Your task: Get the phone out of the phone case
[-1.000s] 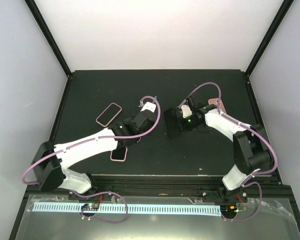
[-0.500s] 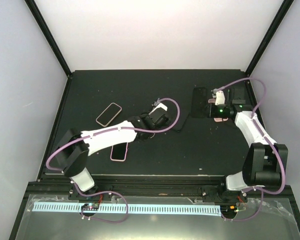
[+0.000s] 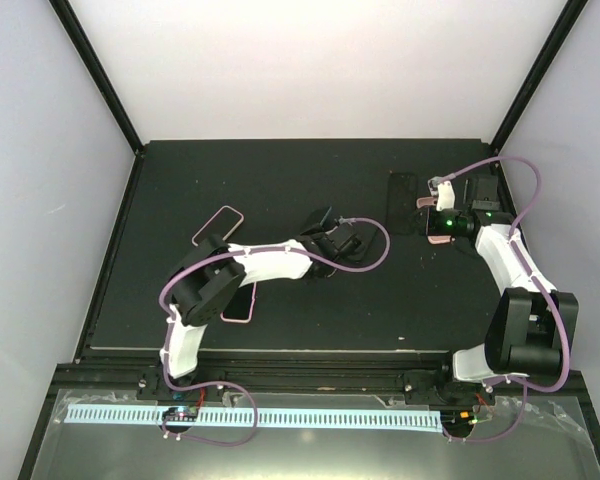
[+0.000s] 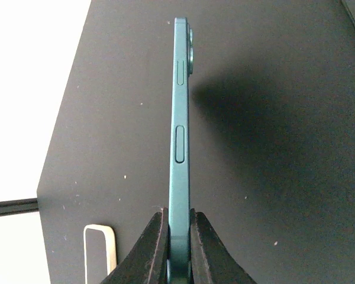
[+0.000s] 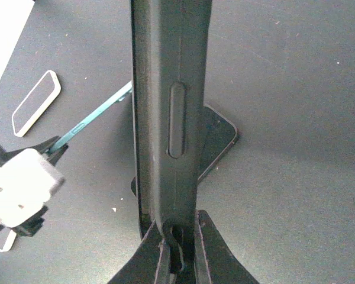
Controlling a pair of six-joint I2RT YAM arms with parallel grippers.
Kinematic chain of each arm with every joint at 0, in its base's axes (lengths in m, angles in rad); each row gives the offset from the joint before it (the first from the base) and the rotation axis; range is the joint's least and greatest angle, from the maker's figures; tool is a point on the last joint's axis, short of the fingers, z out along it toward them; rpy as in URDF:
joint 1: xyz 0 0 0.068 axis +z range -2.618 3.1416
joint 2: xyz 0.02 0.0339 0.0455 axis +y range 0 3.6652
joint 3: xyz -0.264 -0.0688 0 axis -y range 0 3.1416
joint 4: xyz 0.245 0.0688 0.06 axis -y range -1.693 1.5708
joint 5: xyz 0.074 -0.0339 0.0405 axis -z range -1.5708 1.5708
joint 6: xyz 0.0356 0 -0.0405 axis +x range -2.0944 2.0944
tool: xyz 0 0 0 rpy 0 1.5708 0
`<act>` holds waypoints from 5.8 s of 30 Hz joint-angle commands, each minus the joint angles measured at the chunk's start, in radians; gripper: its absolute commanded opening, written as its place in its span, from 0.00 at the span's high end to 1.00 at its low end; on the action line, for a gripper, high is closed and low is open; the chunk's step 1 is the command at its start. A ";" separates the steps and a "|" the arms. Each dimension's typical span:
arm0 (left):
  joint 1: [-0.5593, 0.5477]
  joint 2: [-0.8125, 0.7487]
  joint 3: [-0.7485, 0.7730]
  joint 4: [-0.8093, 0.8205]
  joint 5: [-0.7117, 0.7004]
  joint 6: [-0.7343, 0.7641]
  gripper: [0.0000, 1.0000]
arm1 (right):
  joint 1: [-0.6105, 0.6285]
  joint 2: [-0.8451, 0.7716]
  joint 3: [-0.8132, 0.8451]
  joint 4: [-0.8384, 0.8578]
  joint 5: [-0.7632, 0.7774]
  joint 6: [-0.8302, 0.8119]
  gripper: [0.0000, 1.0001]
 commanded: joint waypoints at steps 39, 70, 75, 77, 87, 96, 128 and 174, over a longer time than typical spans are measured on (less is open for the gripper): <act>0.008 -0.249 -0.121 0.014 0.445 -0.375 0.21 | -0.013 0.240 0.341 -0.464 0.279 -0.332 0.99; 0.122 -0.505 -0.394 0.056 0.701 -0.657 0.16 | -0.037 0.685 0.675 -0.628 0.264 -0.333 0.75; 0.192 -0.566 -0.475 0.034 0.702 -0.749 0.16 | -0.039 0.614 0.635 -0.616 0.316 -0.350 0.68; 0.213 -0.586 -0.492 -0.005 0.682 -0.805 0.14 | -0.038 0.561 0.602 -0.605 0.329 -0.351 0.68; 0.334 -0.668 -0.572 -0.188 0.648 -0.927 0.01 | -0.026 0.178 0.390 -0.690 -0.173 -0.478 0.62; 0.455 -0.700 -0.628 -0.225 0.687 -0.942 0.01 | -0.028 -0.058 0.063 -0.389 -0.257 -0.361 0.53; 0.325 -0.376 -0.502 0.002 1.083 -0.671 0.01 | -0.028 -0.016 0.033 -0.418 -0.318 -0.433 0.48; 0.332 -0.271 -0.365 -0.268 0.779 -1.306 0.01 | -0.028 -0.038 0.028 -0.455 -0.333 -0.488 0.48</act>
